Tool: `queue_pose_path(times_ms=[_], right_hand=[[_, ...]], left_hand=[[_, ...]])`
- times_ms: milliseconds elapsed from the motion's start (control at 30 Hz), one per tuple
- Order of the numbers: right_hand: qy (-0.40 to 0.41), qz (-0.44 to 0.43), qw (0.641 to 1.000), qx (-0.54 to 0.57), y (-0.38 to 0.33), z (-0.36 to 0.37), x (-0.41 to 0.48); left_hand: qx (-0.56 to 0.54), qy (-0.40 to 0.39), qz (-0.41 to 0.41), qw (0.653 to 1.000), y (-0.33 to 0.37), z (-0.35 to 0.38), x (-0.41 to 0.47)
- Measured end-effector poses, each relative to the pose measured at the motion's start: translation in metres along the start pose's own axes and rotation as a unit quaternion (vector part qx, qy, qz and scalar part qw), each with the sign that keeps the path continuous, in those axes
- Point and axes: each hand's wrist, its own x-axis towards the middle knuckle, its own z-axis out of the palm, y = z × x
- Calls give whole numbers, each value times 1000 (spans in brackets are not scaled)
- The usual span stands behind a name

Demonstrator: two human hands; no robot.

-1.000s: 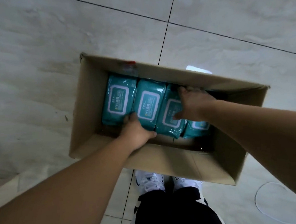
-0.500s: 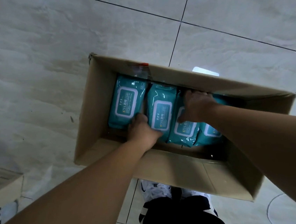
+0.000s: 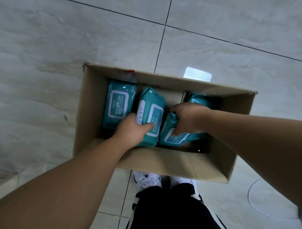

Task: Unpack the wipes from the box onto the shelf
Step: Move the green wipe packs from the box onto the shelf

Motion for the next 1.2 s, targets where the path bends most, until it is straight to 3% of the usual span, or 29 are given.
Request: queue_pose_path(times_ms=[300, 633, 933, 1200], right_hand=[[82, -9, 987, 139, -2, -66, -120], [143, -51, 950, 274, -32, -174, -324], [186, -187, 900, 348, -112, -283, -508], [199, -316, 859, 351, -198, -378, -688]], left_hand=[[-9, -34, 31, 999, 41, -68, -96], [45, -23, 166, 985, 159, -197, -251], [174, 20, 266, 948, 289, -329, -451], [248, 134, 300, 911, 338, -435, -676]])
